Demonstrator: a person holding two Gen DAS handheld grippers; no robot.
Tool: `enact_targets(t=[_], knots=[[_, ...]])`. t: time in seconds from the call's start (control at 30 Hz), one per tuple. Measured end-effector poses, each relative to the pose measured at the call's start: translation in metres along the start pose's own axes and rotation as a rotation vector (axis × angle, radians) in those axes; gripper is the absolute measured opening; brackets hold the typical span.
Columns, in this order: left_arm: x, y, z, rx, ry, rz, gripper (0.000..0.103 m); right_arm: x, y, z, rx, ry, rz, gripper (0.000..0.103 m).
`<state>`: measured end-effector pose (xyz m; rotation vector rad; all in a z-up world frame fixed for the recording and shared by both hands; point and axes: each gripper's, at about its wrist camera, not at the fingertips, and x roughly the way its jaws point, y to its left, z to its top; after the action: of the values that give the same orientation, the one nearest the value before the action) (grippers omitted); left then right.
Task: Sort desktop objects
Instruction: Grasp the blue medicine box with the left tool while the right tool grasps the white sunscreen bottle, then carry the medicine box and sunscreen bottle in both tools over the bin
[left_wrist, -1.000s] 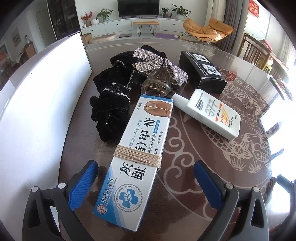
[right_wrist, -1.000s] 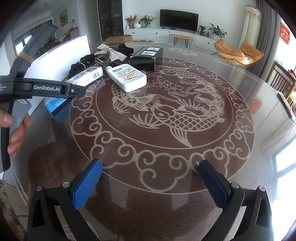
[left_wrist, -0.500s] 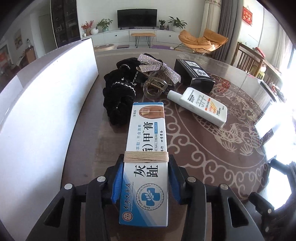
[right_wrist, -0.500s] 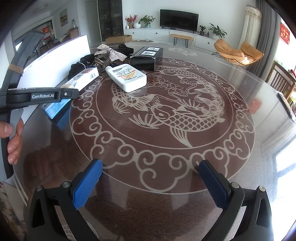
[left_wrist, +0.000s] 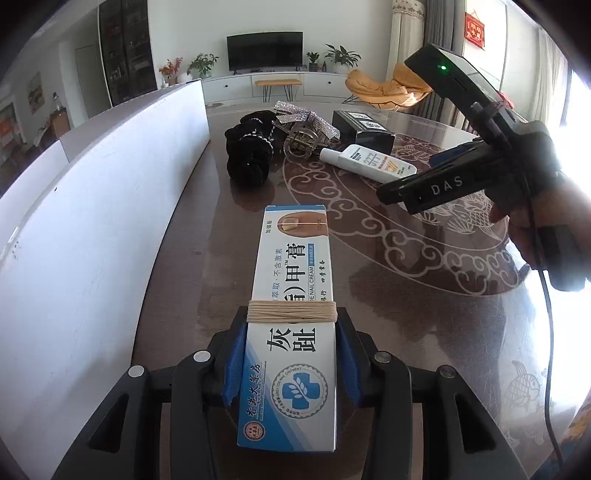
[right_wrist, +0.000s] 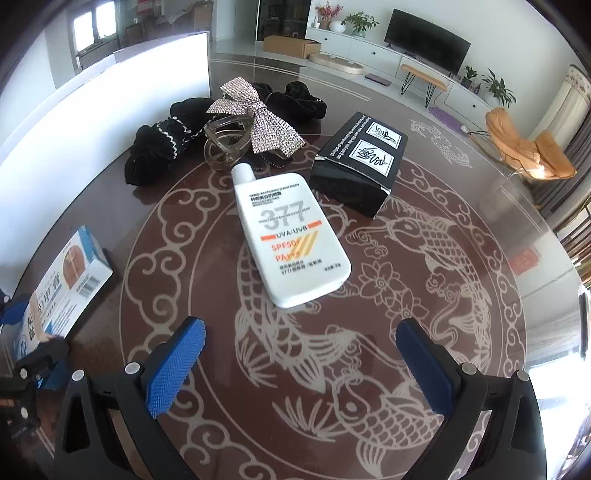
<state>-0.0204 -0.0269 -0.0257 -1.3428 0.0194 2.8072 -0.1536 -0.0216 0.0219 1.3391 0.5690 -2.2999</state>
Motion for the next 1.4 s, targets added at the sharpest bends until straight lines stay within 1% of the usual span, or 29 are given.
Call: enact_targets(t=[0.07,0.13,0.2,0.23,0.27,0.3,0.33,0.43,0.57,0.67,0.77,0.87,0.97,1.07,1.13,1.23,1.3,1.4], knots=[[-0.001,0.0,0.0,-0.001,-0.001,-0.001,0.044,0.011,-0.001,0.017,0.013,0.0,-0.003,0.103],[-0.002,0.001,0.0,-0.003,-0.006,0.0,0.044,0.02,-0.003,0.027,0.038,0.01,0.018,0.102],[-0.002,0.001,0.0,-0.005,-0.01,-0.001,0.044,0.023,-0.006,0.034,0.07,-0.006,0.057,0.088],[-0.002,0.001,-0.001,-0.008,-0.012,-0.002,0.044,0.023,-0.009,0.035,0.088,-0.011,0.103,0.071],[-0.002,0.001,-0.001,-0.008,-0.013,-0.002,0.044,0.02,-0.01,0.036,0.097,-0.023,0.105,0.064],[-0.002,0.001,-0.001,-0.008,-0.014,0.0,0.044,0.02,-0.01,0.036,0.101,-0.016,0.114,0.054],[-0.002,0.001,-0.001,-0.007,-0.015,0.001,0.044,0.017,-0.01,0.033,0.097,-0.012,0.122,0.052],[-0.003,0.005,-0.001,-0.023,-0.016,-0.012,0.044,0.008,-0.002,0.021,0.092,0.022,0.13,0.052],[-0.009,0.01,-0.003,-0.065,-0.007,-0.051,0.044,-0.026,0.002,-0.008,0.122,-0.005,0.162,0.052],[-0.024,0.012,-0.006,-0.121,-0.024,-0.091,0.044,-0.052,-0.001,-0.021,0.162,-0.025,0.191,0.052],[-0.047,0.011,-0.005,-0.146,-0.052,-0.122,0.044,-0.072,-0.006,-0.031,0.212,-0.035,0.217,0.052],[-0.081,0.017,0.005,-0.161,-0.109,-0.142,0.044,-0.093,-0.001,-0.028,0.23,-0.073,0.234,0.052],[-0.116,0.038,0.018,-0.188,-0.169,-0.154,0.044,-0.114,0.014,-0.007,0.232,-0.136,0.275,0.052],[-0.145,0.073,0.026,-0.231,-0.208,-0.132,0.044,-0.133,0.04,0.02,0.224,-0.2,0.328,0.052],[-0.162,0.104,0.027,-0.271,-0.23,-0.104,0.044,-0.143,0.063,0.039,0.205,-0.239,0.367,0.052],[-0.179,0.149,0.025,-0.322,-0.25,-0.031,0.044,-0.153,0.103,0.066,0.171,-0.279,0.43,0.052],[-0.179,0.178,0.022,-0.352,-0.234,0.033,0.044,-0.156,0.132,0.082,0.144,-0.293,0.464,0.052],[-0.164,0.216,0.014,-0.399,-0.169,0.103,0.044,-0.155,0.178,0.1,0.088,-0.294,0.496,0.052]])
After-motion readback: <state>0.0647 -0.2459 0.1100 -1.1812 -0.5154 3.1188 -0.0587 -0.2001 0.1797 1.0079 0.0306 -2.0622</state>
